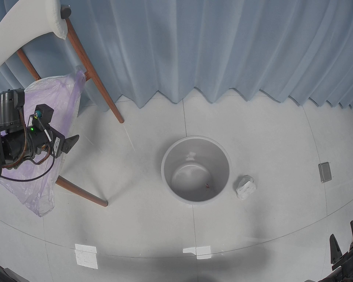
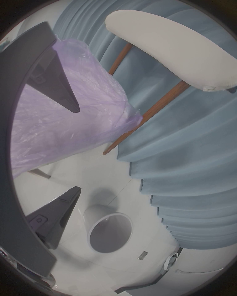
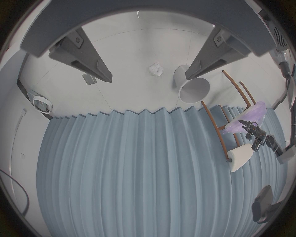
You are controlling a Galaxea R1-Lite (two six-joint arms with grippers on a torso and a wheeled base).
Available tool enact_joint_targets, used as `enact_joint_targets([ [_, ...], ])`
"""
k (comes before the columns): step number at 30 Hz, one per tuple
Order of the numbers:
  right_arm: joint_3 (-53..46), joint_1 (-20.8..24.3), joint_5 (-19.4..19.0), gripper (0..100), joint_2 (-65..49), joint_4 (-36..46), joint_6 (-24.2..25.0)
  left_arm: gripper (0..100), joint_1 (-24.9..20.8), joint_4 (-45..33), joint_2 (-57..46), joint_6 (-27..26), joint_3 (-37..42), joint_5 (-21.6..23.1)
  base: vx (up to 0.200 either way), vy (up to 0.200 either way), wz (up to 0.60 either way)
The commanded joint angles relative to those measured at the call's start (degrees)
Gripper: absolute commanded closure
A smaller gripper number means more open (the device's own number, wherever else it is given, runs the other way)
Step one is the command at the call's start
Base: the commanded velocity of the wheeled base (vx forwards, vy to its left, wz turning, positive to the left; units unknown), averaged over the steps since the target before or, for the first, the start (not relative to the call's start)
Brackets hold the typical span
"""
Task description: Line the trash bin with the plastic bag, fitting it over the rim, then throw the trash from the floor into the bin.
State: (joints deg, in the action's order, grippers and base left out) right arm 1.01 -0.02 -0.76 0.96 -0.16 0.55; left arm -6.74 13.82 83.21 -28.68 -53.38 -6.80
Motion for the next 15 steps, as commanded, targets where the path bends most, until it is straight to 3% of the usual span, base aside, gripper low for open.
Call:
enact_joint_targets([
  [1, -1.01, 0.02, -0.04, 0, -0.96, -0.02, -0.02, 0, 0.68, 3.75, 4.85, -0.76, -0.23, -0.49, 0.000, 0.000, 0.00],
  [13, -1.01, 0.02, -0.04, 0, -0.96, -0.02, -0.11, 0, 4.10, 5.78, 6.52, -2.69, -0.58, -1.72, 0.000, 0.000, 0.00],
  [14, -1.01, -0.06, -0.04, 0, -0.96, -0.02, -0.11, 100, 4.28, 5.78, 6.52, -2.69, -0.58, -1.72, 0.000, 0.000, 0.00],
  [15, -1.01, 0.02, -0.04, 0, -0.96, -0.02, -0.11, 100, 4.28, 5.78, 6.52, -2.69, -0.58, -1.72, 0.000, 0.000, 0.00],
])
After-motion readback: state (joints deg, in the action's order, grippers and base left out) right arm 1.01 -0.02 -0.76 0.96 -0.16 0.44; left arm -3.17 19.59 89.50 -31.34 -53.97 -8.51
